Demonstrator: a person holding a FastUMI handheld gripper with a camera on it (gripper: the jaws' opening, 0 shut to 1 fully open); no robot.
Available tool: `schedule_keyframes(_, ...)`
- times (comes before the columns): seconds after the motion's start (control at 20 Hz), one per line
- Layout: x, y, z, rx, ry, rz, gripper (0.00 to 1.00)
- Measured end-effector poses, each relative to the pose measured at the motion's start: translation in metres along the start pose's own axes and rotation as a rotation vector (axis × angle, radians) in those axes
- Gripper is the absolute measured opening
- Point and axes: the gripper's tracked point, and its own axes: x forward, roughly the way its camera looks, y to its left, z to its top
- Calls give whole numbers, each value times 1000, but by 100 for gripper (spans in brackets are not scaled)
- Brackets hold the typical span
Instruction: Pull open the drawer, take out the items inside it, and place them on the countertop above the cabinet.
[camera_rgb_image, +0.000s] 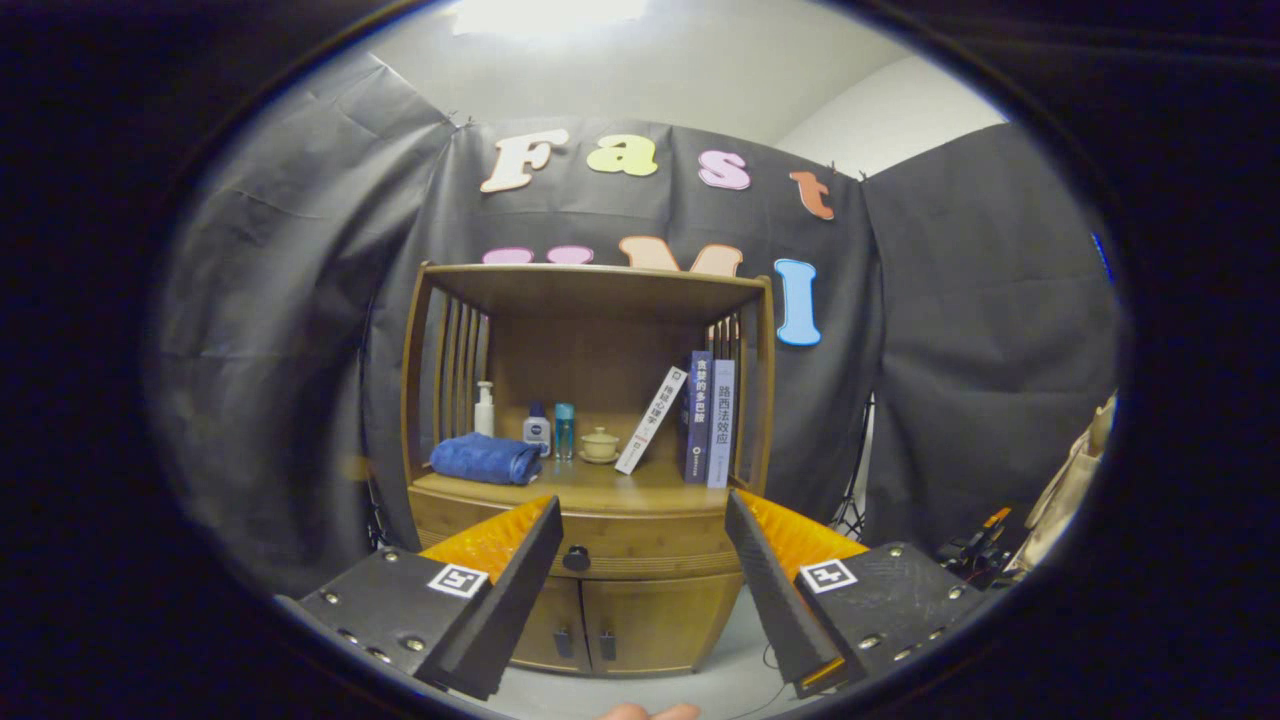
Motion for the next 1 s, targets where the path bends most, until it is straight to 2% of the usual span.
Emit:
schedule_keyframes(0.55, 18, 2, -22, 22, 40, -6, 98)
schedule_keyframes(0.85, 52, 7, -44, 43, 71, -37, 98)
schedule_keyframes(1.0, 73, 25, -60, 35, 110, -13, 98)
